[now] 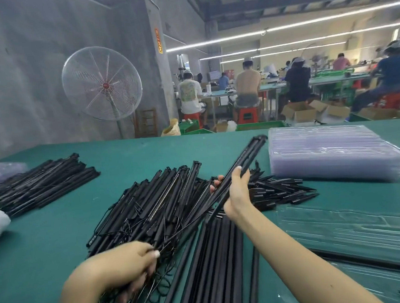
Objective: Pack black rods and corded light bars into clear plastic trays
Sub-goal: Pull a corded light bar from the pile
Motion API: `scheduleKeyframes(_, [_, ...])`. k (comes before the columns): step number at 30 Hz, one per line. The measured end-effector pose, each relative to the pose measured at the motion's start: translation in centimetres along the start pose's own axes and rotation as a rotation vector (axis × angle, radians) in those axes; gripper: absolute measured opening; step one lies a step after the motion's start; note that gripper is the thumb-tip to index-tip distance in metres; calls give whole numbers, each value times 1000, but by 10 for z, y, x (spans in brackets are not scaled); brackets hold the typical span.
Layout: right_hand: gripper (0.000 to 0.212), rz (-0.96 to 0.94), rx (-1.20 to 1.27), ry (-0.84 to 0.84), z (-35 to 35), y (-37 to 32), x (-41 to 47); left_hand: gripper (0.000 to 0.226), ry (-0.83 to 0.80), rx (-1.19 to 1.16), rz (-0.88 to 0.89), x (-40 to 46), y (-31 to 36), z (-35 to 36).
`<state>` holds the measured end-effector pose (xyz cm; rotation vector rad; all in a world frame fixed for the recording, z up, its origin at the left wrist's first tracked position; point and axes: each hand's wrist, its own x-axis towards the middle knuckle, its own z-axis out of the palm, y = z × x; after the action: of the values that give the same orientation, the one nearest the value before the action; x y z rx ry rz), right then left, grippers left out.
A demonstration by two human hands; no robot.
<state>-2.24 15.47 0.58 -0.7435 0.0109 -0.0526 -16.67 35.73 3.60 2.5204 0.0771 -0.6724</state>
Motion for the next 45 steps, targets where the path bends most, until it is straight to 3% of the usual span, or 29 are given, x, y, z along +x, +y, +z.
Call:
scheduleKeyframes(2, [34,-121,-177,-78,-2,2,-4,32,203,-51,176,-5,0,-7])
scheduleKeyframes(5, [29,-216,-293,-234,-1,3,-14,35,781,-436,666,-6,29,-17])
scheduleKeyframes(7, [38,-180,-269,-327,7,2,-22,35,1042,-608,748,1,60,-30])
scheduleKeyframes(9, [48,-116,-208,-405,18,-2,-31,32,1063,-749,685,14,89,-43])
scheduleKeyframes(14, [55,134,-214,-658,34,-21,-56,32,739,-1064,644,40,131,-65])
scheduleKeyframes(17, [33,367,-398,-871,33,-16,-78,31,579,-849,624,49,142,-72])
scheduleKeyframes(19, [11,396,-449,-926,34,-9,-87,26,527,-600,576,47,141,-73])
scheduleKeyframes(20, [11,400,-442,-923,37,-7,-91,25,529,-511,560,45,139,-73])
scheduleKeyframes(23, [10,440,-372,-882,45,-1,-101,22,641,-466,545,39,123,-69])
scheduleKeyframes(26, [11,513,-176,-709,53,11,-110,16,1176,-460,663,26,93,-61])
scheduleKeyframes(27, [12,506,-113,-619,55,14,-110,16,1283,-411,675,23,80,-57])
scheduleKeyframes(28, [14,486,-67,-527,57,16,-109,19,1257,-403,638,22,66,-53])
scheduleKeyframes(29, [16,464,-36,-448,60,18,-108,25,1102,-446,543,23,54,-47])
scheduleKeyframes(31, [20,440,-24,-315,63,23,-104,41,591,-596,298,20,35,-29])
scheduleKeyframes(33, [23,425,-57,-230,65,29,-101,50,264,-586,227,14,9,-9])
scheduleKeyframes(35, [21,399,-55,-224,69,35,-99,50,177,-483,312,4,-20,8])
scheduleKeyframes(39, [13,317,-147,-231,77,48,-91,41,104,-859,429,-16,-52,26])
scheduleKeyframes(45, [14,142,-289,-204,84,36,-73,36,60,-529,302,-41,-81,48])
